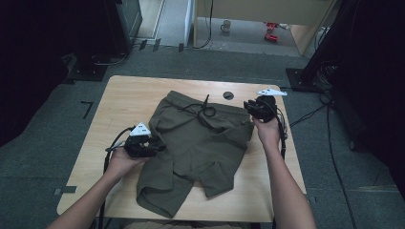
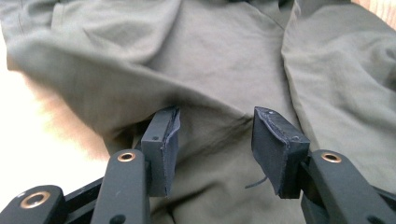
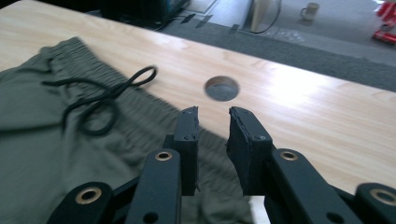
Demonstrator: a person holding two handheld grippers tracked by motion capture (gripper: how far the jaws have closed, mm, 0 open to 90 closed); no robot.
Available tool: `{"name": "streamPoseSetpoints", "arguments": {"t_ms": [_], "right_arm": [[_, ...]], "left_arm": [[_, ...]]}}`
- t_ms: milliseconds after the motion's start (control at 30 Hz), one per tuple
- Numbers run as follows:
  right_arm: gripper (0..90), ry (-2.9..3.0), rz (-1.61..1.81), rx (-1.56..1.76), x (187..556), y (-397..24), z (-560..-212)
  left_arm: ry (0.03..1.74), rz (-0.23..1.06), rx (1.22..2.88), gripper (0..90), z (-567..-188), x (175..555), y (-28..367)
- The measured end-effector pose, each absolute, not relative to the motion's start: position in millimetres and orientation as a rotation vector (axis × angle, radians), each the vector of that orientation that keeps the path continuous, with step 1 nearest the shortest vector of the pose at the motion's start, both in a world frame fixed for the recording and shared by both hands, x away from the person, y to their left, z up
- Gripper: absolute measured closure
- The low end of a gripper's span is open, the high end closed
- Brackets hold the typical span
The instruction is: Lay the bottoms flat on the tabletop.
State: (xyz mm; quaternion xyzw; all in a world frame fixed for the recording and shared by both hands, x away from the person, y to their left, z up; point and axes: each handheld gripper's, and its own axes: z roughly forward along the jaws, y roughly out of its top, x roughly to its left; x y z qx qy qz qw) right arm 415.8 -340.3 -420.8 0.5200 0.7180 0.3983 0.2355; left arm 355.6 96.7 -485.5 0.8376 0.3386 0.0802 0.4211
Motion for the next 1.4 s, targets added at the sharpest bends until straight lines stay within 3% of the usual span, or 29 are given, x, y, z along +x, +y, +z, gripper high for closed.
{"name": "streamPoseSetpoints", "arguments": {"t_ms": [333,633,1000,1067,1233,1400], "right_arm": [[73.7,2.043,1.129,1.360,382,-314,-424],[70.6,2.123,1.160,1.295,343,-293,-438],[64.1,2.201,1.096,1.311,321,-282,-477],[63.7,2.203,1.081,1.333,319,-283,-486],[63.1,2.236,1.015,1.363,318,-282,-506],[66.4,2.214,1.019,1.378,321,-282,-514]], "left_arm": [[0.842,0.236,2.083,51.5,-469,380,90],[0.860,0.314,2.045,50.3,-443,403,106],[0.967,0.282,2.112,49.3,-476,425,114],[1.007,0.261,2.150,54.3,-483,427,113],[1.045,0.259,2.161,78.6,-491,429,114],[1.056,0.280,2.170,85.0,-493,427,119]]}}
